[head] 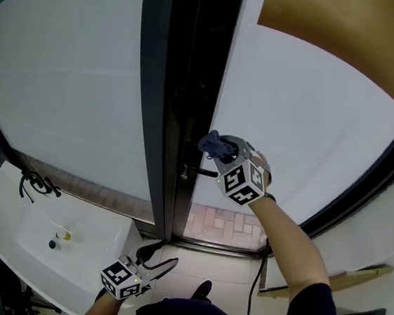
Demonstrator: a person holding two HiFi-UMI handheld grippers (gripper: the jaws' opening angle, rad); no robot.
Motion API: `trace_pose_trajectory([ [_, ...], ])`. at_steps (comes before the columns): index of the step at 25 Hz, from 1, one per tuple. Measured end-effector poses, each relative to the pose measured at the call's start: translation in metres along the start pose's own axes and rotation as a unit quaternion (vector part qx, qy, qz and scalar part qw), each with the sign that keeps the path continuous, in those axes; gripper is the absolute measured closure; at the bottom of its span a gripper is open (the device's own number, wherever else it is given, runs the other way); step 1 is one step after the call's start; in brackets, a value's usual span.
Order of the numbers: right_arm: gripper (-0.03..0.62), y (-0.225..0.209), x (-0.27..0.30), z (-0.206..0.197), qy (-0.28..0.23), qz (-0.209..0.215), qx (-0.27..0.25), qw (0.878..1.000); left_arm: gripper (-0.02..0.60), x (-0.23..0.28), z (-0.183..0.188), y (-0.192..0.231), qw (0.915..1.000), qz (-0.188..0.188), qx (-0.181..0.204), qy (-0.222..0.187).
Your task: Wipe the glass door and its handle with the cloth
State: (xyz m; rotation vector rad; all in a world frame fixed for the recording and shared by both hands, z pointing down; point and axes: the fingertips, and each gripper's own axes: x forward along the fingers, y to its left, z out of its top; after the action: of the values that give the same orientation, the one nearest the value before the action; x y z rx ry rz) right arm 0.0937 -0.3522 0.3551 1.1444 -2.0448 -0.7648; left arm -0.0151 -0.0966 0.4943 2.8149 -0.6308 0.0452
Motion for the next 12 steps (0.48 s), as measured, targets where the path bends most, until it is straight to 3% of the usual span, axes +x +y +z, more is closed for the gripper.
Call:
trace_pose_trajectory([
  [5, 0.467, 0.015, 0.039, 0.035, -0.012, -0.002, -0.011, 1.0, 0.334, -0.011, 0.0, 0.005, 0.9998, 0.018, -0.004, -0.006],
  [12, 0.467, 0.041, 0.065, 0.019, 0.023, 0.006, 0.014, 1.0, 0.334, -0.025, -0.008, 0.013, 0.9993, 0.034, -0.015, -0.008],
])
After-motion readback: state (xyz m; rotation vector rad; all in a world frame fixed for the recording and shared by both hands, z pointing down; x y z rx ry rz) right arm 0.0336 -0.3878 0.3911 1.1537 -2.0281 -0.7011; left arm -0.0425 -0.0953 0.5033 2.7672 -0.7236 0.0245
